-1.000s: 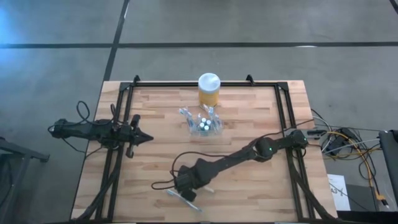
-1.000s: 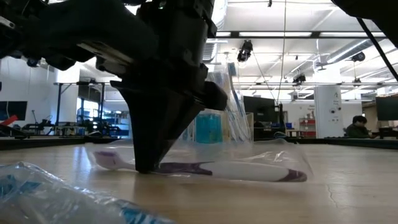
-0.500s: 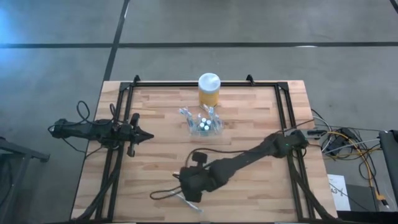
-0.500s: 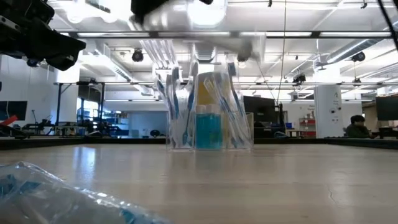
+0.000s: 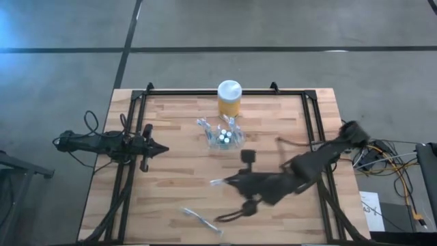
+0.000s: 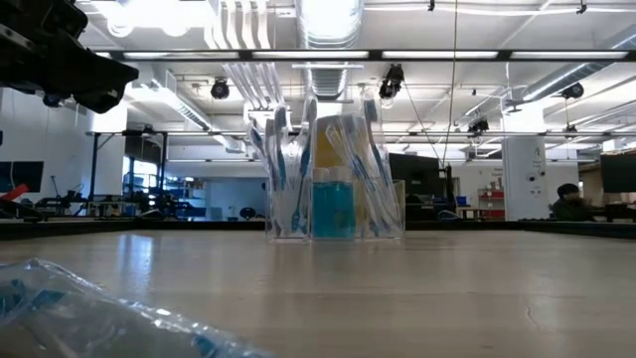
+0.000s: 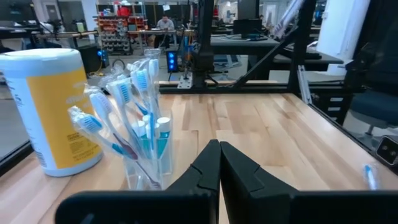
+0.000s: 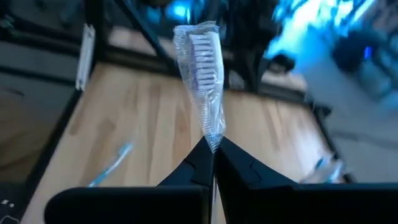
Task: Pick & Place toothbrushing station
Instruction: Put the violet toothbrush into the transparent organizer
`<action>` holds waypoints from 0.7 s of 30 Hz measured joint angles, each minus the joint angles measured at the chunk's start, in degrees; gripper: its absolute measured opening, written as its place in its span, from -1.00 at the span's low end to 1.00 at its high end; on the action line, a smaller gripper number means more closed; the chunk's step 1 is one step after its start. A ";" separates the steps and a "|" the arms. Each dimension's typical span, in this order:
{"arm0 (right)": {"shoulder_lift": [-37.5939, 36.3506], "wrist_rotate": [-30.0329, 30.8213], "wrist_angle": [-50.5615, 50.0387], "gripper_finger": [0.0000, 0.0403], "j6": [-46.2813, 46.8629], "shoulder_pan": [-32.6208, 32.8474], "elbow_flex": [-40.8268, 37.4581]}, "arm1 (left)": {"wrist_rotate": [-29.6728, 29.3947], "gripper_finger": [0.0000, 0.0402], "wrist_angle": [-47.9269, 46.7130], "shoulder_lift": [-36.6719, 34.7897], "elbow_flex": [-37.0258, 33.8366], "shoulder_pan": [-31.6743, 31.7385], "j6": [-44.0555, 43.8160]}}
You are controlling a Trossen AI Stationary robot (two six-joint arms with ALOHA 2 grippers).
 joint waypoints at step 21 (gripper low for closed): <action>-48.75 -13.66 43.71 -0.96 -12.28 -4.72 -64.72 | -2.13 -0.96 0.92 0.00 0.00 0.00 8.17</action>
